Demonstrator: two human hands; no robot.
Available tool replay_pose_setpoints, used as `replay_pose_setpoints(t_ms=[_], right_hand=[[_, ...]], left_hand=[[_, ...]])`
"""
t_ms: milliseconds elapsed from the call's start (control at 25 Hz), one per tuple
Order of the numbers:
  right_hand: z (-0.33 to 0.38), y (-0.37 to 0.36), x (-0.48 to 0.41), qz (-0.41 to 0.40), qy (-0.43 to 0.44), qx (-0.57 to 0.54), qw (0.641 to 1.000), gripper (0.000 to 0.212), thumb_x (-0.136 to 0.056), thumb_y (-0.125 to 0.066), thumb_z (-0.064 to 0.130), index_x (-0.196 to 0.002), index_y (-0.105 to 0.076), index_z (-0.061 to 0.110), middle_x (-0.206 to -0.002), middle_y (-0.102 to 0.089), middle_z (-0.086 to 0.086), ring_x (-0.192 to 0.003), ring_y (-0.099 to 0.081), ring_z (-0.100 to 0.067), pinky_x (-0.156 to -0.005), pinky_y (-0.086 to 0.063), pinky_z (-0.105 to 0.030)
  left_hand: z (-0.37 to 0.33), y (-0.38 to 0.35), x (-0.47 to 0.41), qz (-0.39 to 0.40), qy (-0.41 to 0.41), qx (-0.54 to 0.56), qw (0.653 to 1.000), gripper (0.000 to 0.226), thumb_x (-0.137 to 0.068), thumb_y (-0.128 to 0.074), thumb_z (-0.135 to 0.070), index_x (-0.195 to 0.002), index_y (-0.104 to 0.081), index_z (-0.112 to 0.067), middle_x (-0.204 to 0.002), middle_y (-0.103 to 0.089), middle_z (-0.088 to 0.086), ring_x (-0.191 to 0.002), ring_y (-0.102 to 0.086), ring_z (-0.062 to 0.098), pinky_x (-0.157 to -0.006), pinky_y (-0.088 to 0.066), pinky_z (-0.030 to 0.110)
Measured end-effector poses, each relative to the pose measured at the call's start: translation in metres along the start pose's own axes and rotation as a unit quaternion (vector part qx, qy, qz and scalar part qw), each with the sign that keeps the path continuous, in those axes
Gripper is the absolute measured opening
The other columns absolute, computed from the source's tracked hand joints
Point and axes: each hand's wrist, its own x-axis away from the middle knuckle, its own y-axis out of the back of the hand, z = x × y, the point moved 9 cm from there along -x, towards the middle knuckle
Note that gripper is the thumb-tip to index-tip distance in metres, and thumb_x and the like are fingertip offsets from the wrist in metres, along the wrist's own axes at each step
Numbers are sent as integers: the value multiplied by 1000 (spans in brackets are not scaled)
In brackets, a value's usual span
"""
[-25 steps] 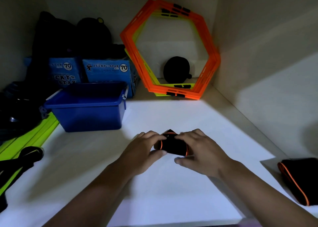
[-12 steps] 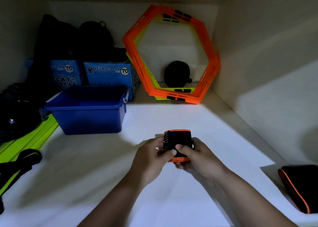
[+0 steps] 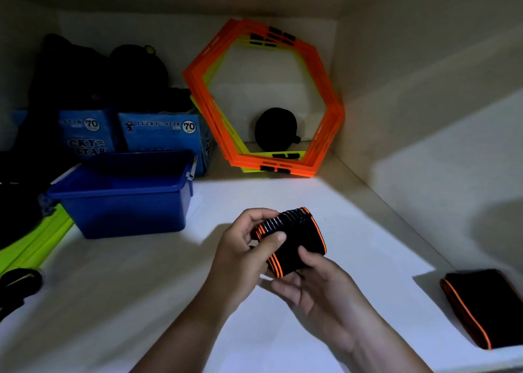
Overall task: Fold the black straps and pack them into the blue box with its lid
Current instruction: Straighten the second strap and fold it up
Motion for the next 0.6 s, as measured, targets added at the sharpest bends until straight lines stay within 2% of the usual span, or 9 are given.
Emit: replay_pose_setpoints(t_ms=[160,240,320,360,400,480,520,560,600], right_hand=[[2,-4,8,5,35,4,999,18,-87,-65,3,-99,-76,-2,-86,-72,-20,-63,-71,-22,-57,-60,-31],[6,6,6,-27,88,35,995,13,-87,-68,1,-96,-75,-5,-80,-65,-25,-61,-66,-24,-61,-59,-34],[20,23,9,-102,177,177,963,11,-90,-69,8,-94,-73,-1,-80,-64,-27,-68,-64,-26,-72,-59,-45],[31,28,14,-142,230,310,912,11,-89,-70,18,-93,-72,8,-80,-67,-21,-70,-64,-21,-74,-58,-48],[44,28,21,-180,275,451,830,9,-87,-69,26,-91,-70,18,-79,-67,-9,-68,-63,-15,-69,-56,-42],[62,16,30,-208,309,677,635,16,-86,-63,33,-102,-66,33,-86,-60,7,-66,-61,-11,-58,-48,-31],[67,17,30,-215,295,752,549,34,-85,-61,33,-118,-63,34,-93,-57,8,-69,-63,-14,-54,-47,-31],[73,18,31,-226,284,794,487,52,-82,-61,33,-134,-58,28,-99,-57,6,-71,-65,-19,-50,-47,-32],[81,20,33,-243,287,814,444,63,-80,-61,34,-142,-53,21,-104,-57,3,-76,-67,-22,-46,-47,-32]], left_hand=[[-7,-7,-2,-3,-16,-11,1000,16,-89,-68,-25,-104,-74,-25,-101,-76,3,-94,-69,19,-81,-53,26],[-11,-1,-3,-44,-75,-147,985,16,-89,-68,-32,-103,-76,-32,-107,-68,-6,-101,-63,9,-84,-47,21],[-18,0,-4,-89,-141,-291,942,20,-85,-68,-40,-100,-78,-34,-104,-57,-12,-102,-55,2,-85,-41,14],[-18,-3,-5,-93,-152,-304,936,21,-84,-68,-38,-100,-79,-31,-99,-57,-11,-94,-58,2,-81,-41,11],[-15,-9,-5,-83,-145,-287,943,21,-84,-67,-33,-100,-80,-27,-94,-61,-10,-86,-62,2,-76,-44,10],[-4,-23,-6,-46,-65,-186,979,19,-88,-65,-27,-98,-80,-21,-88,-69,-5,-79,-70,8,-70,-53,17],[4,-33,-6,-21,-4,-116,993,17,-89,-66,-28,-95,-80,-21,-85,-71,-1,-80,-73,14,-67,-58,25],[8,-45,-5,3,45,-57,997,16,-90,-68,-30,-95,-79,-19,-83,-74,0,-81,-75,19,-66,-62,31],[9,-56,-6,23,74,-21,997,16,-90,-70,-31,-96,-79,-19,-82,-76,-1,-82,-76,20,-67,-63,35]])
